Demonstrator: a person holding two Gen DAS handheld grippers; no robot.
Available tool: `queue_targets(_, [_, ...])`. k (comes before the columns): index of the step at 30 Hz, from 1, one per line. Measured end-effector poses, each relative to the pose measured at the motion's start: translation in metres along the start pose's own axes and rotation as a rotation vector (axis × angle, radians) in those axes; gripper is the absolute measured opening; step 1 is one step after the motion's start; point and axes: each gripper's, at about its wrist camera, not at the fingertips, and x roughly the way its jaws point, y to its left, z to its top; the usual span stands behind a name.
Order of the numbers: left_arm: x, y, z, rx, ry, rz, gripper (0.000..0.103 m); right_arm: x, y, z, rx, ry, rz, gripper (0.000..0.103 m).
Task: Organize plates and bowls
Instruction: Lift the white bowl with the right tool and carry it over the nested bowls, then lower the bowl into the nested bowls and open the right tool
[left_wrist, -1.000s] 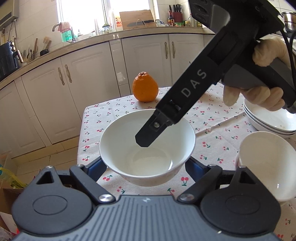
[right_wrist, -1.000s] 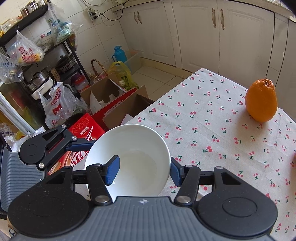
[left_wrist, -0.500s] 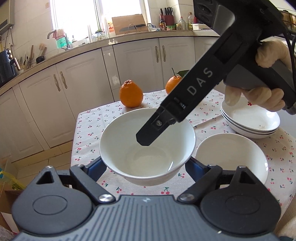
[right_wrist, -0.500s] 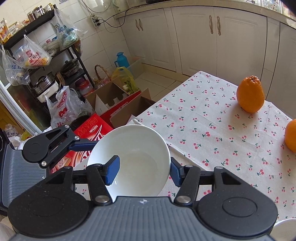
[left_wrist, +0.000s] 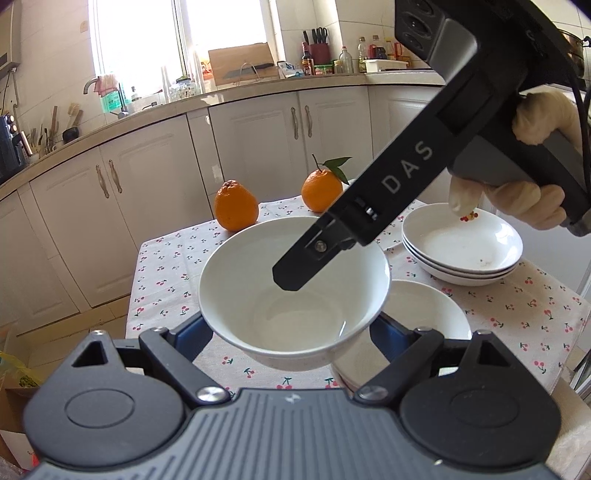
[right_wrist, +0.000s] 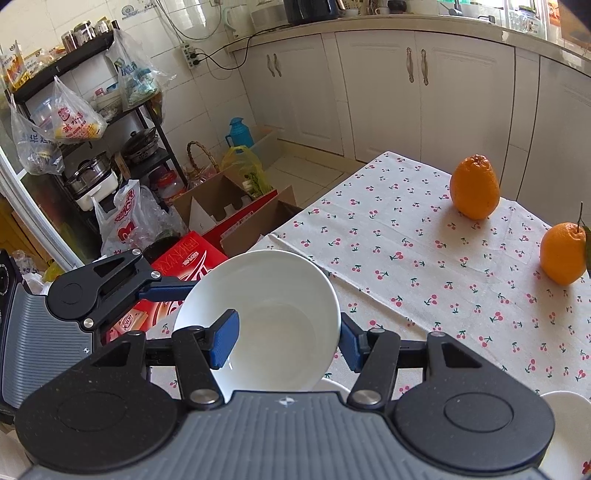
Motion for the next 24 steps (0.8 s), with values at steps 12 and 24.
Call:
queue_targets(12, [-0.007,-0.023,0.001,0.015,-0.009,-0.027,0.091,-0.026,-0.002,-0.024,0.017,-0.025,-0.015,0.063])
queue_targets(24, [-0.007,-0.04,-0.004,0.022,0.014,-0.059,0.091,-0.037,-0.005,-0.049,0.043,-0.038,-0.027,0.063])
